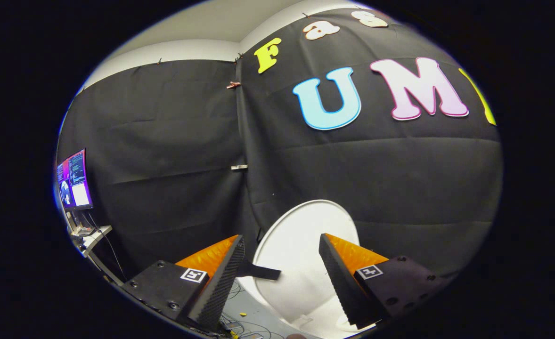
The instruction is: Open the toilet lid.
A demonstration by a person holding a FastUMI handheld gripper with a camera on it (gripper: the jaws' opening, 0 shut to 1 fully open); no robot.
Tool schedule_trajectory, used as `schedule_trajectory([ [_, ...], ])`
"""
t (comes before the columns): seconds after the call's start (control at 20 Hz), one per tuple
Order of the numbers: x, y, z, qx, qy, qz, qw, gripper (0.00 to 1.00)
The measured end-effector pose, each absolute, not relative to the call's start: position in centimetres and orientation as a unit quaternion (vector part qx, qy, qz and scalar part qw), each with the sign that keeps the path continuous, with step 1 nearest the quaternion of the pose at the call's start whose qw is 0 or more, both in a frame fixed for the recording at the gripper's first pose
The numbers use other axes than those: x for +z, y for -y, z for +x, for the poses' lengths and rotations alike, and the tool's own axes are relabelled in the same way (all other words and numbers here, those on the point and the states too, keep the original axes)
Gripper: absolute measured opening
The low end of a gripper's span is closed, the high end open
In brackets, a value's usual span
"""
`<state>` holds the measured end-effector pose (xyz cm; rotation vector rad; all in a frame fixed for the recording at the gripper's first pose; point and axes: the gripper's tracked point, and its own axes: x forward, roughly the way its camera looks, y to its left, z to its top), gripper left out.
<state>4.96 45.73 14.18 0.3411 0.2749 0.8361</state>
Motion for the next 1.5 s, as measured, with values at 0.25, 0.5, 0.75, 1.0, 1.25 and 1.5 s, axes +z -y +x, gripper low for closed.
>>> schedule_trajectory([
  [0.25,13.4,-38.3,5.9,0.355,-0.118,0.156,0.914,0.99],
  [0.5,11.2,-27.3,6.7,0.275,-0.096,0.143,0.946,0.99],
  [0.75,7.1,-16.2,7.2,0.177,-0.093,0.13,0.971,0.99],
  [1.0,2.6,-8.5,4.3,0.118,-0.087,0.092,0.985,0.99],
  [1.25,0.2,-3.6,1.0,0.062,-0.057,0.064,0.994,0.99],
  [1.5,1.5,-0.7,0.8,0.023,-0.014,0.061,0.998,0.99],
])
